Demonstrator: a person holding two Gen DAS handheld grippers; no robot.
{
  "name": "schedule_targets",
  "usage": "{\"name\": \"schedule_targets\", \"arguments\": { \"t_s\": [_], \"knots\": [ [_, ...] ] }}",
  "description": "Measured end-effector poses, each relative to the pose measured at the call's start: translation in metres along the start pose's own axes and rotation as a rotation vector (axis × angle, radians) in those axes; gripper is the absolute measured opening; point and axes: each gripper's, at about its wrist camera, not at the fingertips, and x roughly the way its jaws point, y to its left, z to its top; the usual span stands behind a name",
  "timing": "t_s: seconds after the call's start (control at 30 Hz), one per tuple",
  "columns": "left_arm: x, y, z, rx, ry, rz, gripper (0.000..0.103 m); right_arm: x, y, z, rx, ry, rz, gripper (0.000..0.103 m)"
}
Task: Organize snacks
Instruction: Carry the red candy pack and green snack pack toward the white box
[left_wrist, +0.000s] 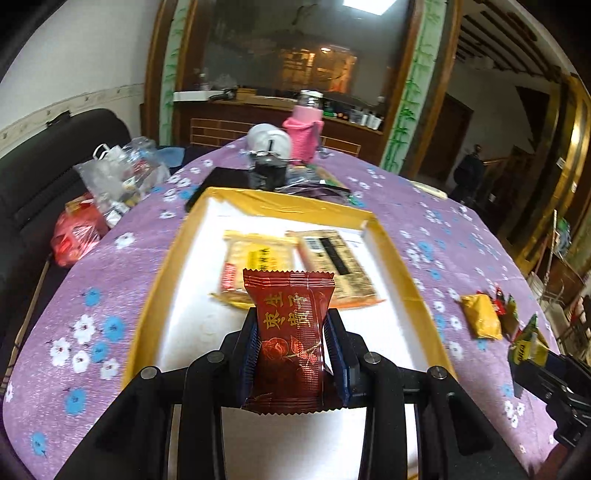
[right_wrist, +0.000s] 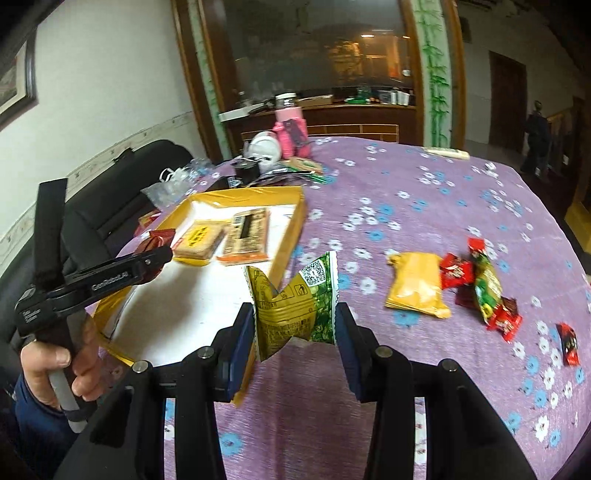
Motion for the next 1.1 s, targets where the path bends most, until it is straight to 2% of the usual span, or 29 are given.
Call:
{"name": "schedule_targets", "arguments": {
  "t_s": [0.67,0.87,1.1],
  "knots": [
    [0.012,0.038,-0.001,-0.06,0.046,0.072,0.036,0.023,0.036,0.012,-0.056,0.031,0.072,0.042],
    [0.015,0.043,-0.003,-0.062,0.073,0.062,0.036,0.037,0.061,0.024,-0.111,0.036,0.101,0.042],
    [0.019,0.029,-0.007,-0.016,0.111,0.012,0.036,0.075,0.077,0.021,-0.141,0.101,0.088,0.042]
  ]
}}
